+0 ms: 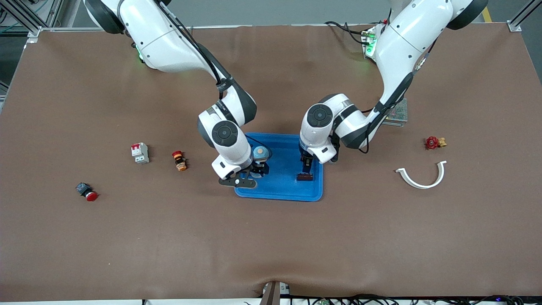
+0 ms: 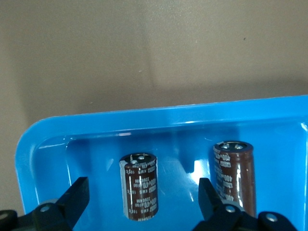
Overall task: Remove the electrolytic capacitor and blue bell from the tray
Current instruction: 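Lower the left gripper onto a capacitor while the right gripper lowers onto a bell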
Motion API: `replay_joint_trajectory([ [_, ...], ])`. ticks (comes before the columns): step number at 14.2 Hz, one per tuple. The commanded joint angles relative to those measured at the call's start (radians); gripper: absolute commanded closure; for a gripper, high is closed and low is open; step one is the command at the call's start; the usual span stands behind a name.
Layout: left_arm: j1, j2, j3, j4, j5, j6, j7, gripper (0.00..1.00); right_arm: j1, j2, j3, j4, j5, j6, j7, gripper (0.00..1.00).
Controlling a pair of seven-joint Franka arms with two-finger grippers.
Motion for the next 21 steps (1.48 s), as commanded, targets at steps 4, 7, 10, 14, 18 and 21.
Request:
replay_joint_trajectory([
  [4, -0.018, 0.025, 0.012, 0.036, 0.027, -0.013, -0.03, 0.0, 0.034, 0.052, -0.009, 0.056, -0.024, 0.026, 0.021, 0.0],
  [7, -0.024, 0.043, 0.012, 0.07, 0.01, -0.013, -0.039, 0.96, 0.042, 0.066, -0.009, 0.063, -0.024, 0.029, 0.023, 0.0],
  [10, -0.04, 0.045, 0.012, 0.066, 0.027, -0.014, -0.023, 1.0, 0.048, 0.077, -0.009, 0.063, -0.027, 0.035, 0.021, 0.0],
  [14, -0.04, 0.046, 0.012, 0.066, 0.027, -0.014, -0.025, 1.0, 0.05, 0.076, -0.009, 0.061, -0.04, 0.032, 0.018, 0.0],
  [18, -0.04, 0.045, 0.012, 0.069, 0.027, -0.02, -0.022, 1.0, 0.05, 0.076, -0.009, 0.054, -0.064, 0.029, 0.017, 0.0],
  [21, -0.034, 0.031, 0.012, 0.09, 0.028, -0.09, -0.01, 1.0, 0.05, 0.077, -0.009, 0.054, -0.064, 0.028, 0.013, 0.0],
])
